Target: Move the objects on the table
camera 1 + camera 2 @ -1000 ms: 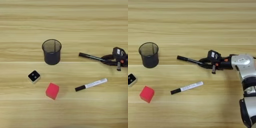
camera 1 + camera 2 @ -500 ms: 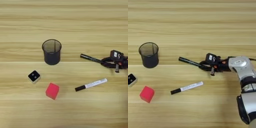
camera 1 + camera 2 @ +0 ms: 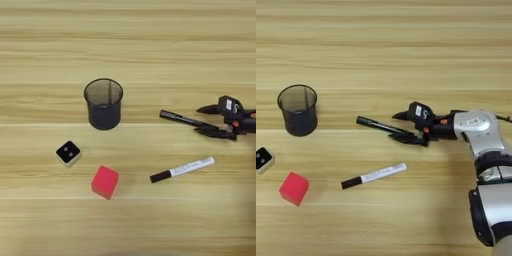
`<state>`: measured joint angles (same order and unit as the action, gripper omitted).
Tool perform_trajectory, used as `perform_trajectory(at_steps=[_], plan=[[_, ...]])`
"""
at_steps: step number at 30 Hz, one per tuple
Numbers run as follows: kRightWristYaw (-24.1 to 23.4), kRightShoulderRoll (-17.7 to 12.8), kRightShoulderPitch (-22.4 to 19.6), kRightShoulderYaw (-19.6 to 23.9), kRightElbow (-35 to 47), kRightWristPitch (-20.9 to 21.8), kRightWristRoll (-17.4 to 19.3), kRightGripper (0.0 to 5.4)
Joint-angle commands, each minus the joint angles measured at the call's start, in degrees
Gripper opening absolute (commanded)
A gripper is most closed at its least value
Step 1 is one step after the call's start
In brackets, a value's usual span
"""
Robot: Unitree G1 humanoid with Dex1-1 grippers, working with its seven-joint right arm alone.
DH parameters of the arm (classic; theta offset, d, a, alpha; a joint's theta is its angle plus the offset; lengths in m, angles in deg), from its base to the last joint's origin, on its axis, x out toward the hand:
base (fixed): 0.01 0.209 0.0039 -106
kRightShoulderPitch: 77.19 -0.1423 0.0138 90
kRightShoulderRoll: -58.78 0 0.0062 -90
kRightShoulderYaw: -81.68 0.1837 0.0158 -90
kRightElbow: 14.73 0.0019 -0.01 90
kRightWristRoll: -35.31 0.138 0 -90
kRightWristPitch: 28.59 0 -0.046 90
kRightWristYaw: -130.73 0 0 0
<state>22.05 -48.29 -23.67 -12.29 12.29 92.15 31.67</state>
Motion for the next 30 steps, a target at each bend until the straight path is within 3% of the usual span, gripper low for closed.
perform_trajectory(at_steps=[1, 8, 20, 30], plan=[[0.1, -1.9, -4.0, 1.9, 5.1, -0.7, 3.0, 3.36], [1.7, -2.0, -4.1, 2.8, 8.6, -1.6, 5.0, 4.1], [5.5, -0.8, -1.9, 5.1, 23.9, -8.9, 13.0, 5.34], [4.1, 0.3, 0.2, 6.4, 36.6, -15.2, 17.9, 5.34]])
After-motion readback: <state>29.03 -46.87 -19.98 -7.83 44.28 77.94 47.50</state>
